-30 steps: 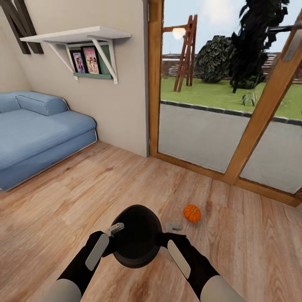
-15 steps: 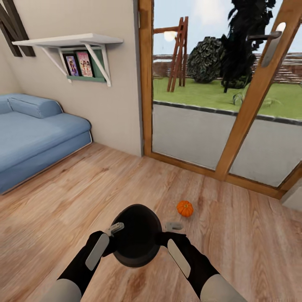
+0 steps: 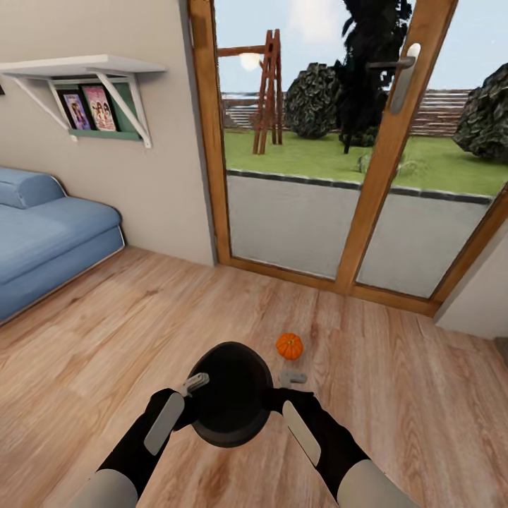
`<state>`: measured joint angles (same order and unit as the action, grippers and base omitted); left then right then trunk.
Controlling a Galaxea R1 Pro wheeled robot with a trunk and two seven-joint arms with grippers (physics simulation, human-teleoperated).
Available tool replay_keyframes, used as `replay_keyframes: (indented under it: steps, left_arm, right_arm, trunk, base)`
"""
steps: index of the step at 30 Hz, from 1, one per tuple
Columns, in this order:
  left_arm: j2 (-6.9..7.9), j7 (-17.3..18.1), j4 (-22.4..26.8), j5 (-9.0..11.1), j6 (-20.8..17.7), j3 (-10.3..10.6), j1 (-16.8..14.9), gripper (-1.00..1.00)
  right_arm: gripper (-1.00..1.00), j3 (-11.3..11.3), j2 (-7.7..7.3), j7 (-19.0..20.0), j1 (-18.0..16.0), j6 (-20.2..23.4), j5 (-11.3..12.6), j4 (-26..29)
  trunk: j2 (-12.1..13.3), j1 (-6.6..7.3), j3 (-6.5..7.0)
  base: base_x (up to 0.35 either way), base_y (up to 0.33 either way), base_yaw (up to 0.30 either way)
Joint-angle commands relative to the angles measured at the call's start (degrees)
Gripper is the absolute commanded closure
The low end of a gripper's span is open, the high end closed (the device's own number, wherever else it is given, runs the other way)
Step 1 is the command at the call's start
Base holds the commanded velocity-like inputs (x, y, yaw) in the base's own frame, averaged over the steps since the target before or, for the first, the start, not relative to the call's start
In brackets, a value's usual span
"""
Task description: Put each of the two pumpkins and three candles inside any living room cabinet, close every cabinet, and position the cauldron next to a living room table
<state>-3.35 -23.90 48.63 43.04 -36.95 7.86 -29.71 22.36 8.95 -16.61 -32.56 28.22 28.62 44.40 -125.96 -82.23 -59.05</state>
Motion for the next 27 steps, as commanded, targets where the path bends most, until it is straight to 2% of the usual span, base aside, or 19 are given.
replay_keyframes:
  steps: [1, 5, 10, 19, 27]
  left_arm:
    - [1.07, -0.87, 0.06, -0.72, -1.96, 0.58, 0.0, 1.0]
    - [1.07, -0.88, 0.04, -0.68, -1.98, 0.58, 0.0, 1.0]
    - [1.1, -0.88, 0.06, -0.75, -1.99, 0.58, 0.0, 1.0]
    - [1.09, -0.84, 0.1, -0.71, -2.06, 0.55, 0.0, 1.0]
    - [1.07, -0.79, 0.81, -0.68, -2.08, 0.57, 0.0, 1.0]
  right_arm:
    - [1.0, 0.82, -0.07, -0.35, -0.1, -0.27, 2.42, 0.34]
    - [1.0, 0.84, -0.07, -0.35, -0.12, -0.28, 2.41, 0.34]
    - [1.0, 0.84, -0.07, -0.35, -0.12, -0.27, 2.41, 0.34]
    - [1.0, 0.84, -0.07, -0.4, -0.13, -0.27, 2.41, 0.34]
    - [1.0, 0.84, -0.07, -0.44, -0.11, -0.27, 2.41, 0.35]
  trunk:
    - [0.39, 0.24, 0.14]
    - [1.99, 1.12, 0.86]
    - [4.0, 2.21, 1.76]
    - [4.0, 2.21, 1.76]
    - [4.0, 2.21, 1.76]
  base:
    - [0.0, 0.0, -0.253]
    - [-0.084, 0.016, -0.153]
    - [-0.285, 0.065, -0.022]
    - [-0.33, 0.007, -0.001]
    - [-0.235, 0.0, 0.028]
